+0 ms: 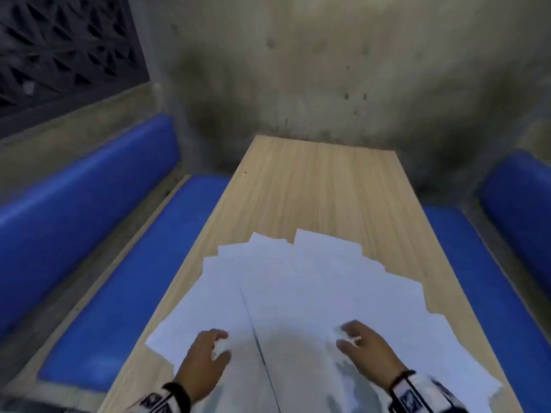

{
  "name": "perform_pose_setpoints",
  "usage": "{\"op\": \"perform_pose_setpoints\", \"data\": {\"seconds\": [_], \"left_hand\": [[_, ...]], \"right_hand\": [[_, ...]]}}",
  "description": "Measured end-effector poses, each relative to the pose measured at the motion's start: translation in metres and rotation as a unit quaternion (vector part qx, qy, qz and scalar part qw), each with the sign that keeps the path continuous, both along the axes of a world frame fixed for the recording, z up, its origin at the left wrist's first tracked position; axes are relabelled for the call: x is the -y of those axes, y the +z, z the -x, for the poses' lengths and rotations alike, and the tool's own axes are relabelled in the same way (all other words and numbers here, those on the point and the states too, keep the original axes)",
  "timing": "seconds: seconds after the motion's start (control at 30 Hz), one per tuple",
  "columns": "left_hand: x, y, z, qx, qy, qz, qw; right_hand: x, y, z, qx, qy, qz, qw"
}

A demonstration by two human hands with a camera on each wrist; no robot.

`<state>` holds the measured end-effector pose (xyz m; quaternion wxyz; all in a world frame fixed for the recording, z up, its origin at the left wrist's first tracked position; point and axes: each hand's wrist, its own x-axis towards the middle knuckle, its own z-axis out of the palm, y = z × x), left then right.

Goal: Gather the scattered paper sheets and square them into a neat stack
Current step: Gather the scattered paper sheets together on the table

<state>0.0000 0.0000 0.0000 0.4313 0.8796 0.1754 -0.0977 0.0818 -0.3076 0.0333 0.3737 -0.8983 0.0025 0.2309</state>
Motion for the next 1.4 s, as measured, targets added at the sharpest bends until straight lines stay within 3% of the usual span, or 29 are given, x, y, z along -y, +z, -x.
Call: {"op": "perform_pose_setpoints", "data": {"seconds": [0.13, 0.23, 0.4, 0.47, 0.57, 0.63, 0.73, 0.83, 0.93, 1.0, 1.03, 1.1, 1.17, 1.23, 1.4], "left_hand": [[0.015, -0.011, -0.020, -0.101, 0.046, 0.055, 0.992], [0.036, -0.024, -0.033, -0.149, 0.050, 0.024, 0.987], [0.078, -0.035, -0.055, -0.147, -0.001, -0.017, 0.989], [0.089, -0.034, -0.060, -0.130, -0.002, -0.015, 0.991], [0.090, -0.034, -0.065, -0.063, 0.031, 0.052, 0.996], [0.087, -0.031, -0.066, -0.030, 0.080, 0.104, 0.991], [0.086, -0.034, -0.068, -0.010, 0.126, 0.137, 0.982], [0.085, -0.035, -0.069, 0.005, 0.153, 0.160, 0.975], [0.079, -0.036, -0.067, -0.013, 0.184, 0.211, 0.960], [0.074, -0.031, -0.064, -0.018, 0.155, 0.231, 0.960], [0.071, -0.028, -0.064, -0.010, 0.148, 0.237, 0.960], [0.062, -0.029, -0.062, 0.004, 0.150, 0.248, 0.957], [0.057, -0.036, -0.059, -0.001, 0.149, 0.247, 0.957], [0.055, -0.045, -0.056, -0.009, 0.149, 0.242, 0.959], [0.059, -0.059, -0.054, -0.016, 0.137, 0.238, 0.961]], "right_hand": [[-0.005, -0.031, -0.041, -0.038, -0.031, 0.160, 0.986], [0.001, -0.069, -0.054, -0.068, 0.022, 0.281, 0.957], [-0.015, -0.098, -0.042, -0.092, 0.084, 0.281, 0.952], [-0.022, -0.088, -0.035, -0.092, 0.072, 0.236, 0.965], [-0.015, -0.064, -0.030, -0.040, -0.017, 0.076, 0.996], [-0.005, -0.052, -0.029, -0.031, -0.073, -0.011, 0.997], [0.004, -0.044, -0.030, -0.069, -0.133, -0.067, 0.986], [0.000, -0.047, -0.030, -0.094, -0.130, -0.111, 0.981], [0.006, -0.048, -0.026, -0.076, -0.104, -0.157, 0.979], [0.023, -0.048, -0.024, -0.034, -0.117, -0.162, 0.979], [0.037, -0.050, -0.023, 0.005, -0.157, -0.128, 0.979], [0.072, -0.052, -0.024, 0.053, -0.204, 0.050, 0.976], [0.101, -0.053, -0.020, -0.036, -0.188, 0.238, 0.952], [0.115, -0.053, -0.017, -0.104, -0.195, 0.281, 0.934], [0.103, -0.055, -0.032, -0.085, -0.223, 0.274, 0.932]]}}
